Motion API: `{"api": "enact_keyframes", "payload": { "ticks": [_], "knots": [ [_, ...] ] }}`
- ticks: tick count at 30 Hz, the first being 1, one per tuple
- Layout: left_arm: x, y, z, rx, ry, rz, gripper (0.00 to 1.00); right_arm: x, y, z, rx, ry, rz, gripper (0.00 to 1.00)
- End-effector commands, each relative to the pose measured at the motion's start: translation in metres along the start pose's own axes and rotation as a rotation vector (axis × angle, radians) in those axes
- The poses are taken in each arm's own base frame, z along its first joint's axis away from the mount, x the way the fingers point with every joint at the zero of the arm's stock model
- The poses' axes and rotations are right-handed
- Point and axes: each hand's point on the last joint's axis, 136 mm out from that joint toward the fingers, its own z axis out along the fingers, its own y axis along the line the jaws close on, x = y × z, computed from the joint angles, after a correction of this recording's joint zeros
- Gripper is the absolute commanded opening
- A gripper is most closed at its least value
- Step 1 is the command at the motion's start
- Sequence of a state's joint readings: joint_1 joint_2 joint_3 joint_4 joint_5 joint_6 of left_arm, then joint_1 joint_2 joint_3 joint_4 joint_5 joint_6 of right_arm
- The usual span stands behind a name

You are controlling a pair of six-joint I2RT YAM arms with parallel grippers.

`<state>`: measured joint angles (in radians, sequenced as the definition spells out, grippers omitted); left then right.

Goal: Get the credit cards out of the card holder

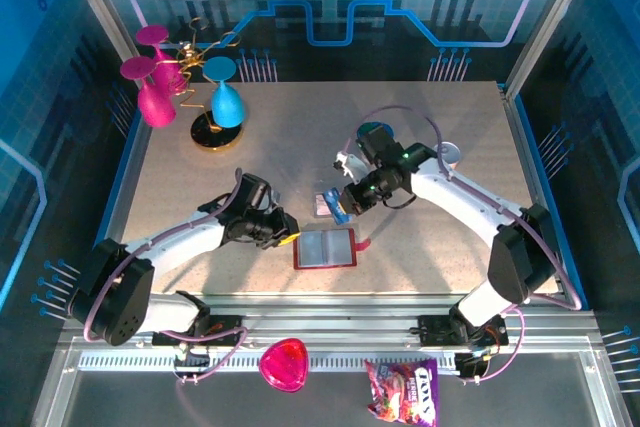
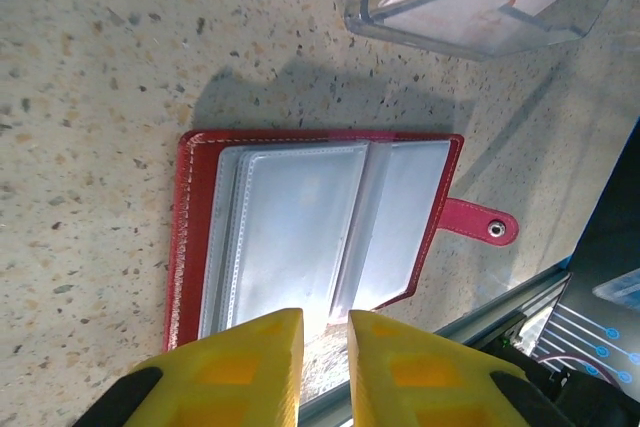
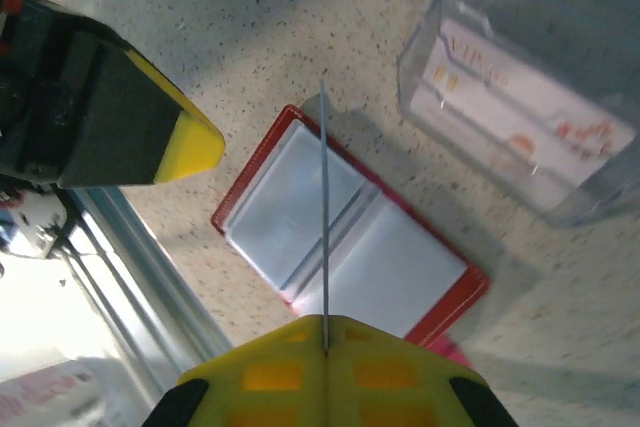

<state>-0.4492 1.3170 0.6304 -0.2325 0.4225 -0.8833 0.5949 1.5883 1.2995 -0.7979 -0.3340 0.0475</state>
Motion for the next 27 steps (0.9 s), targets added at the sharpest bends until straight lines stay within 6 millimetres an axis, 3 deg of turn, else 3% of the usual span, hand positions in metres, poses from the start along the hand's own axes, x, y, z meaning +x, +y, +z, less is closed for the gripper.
{"api": "enact_keyframes", "payload": {
  "ticks": [1, 7, 13, 19, 27],
  "knots": [
    [0.004, 0.012, -0.003, -0.021, 0.001, -0.009, 0.19, 0.018, -0.01, 0.001, 0.05, 0.165, -0.317, 0.0],
    [0.004, 0.021, -0.002, -0.032, -0.006, -0.025, 0.2, 0.003, -0.011, 0.003, 0.077, 0.265, -0.645, 0.0],
    [0.007, 0.031, 0.005, -0.041, 0.004, -0.049, 0.22, -0.022, -0.019, 0.0, 0.117, 0.309, -0.847, 0.0],
    [0.008, 0.034, 0.0, -0.054, -0.011, -0.055, 0.23, -0.048, -0.035, -0.002, 0.143, 0.356, -0.906, 0.0],
    [0.008, 0.034, -0.004, -0.061, -0.02, -0.067, 0.23, -0.063, -0.053, 0.01, 0.115, 0.423, -0.905, 0.0]
  ]
}}
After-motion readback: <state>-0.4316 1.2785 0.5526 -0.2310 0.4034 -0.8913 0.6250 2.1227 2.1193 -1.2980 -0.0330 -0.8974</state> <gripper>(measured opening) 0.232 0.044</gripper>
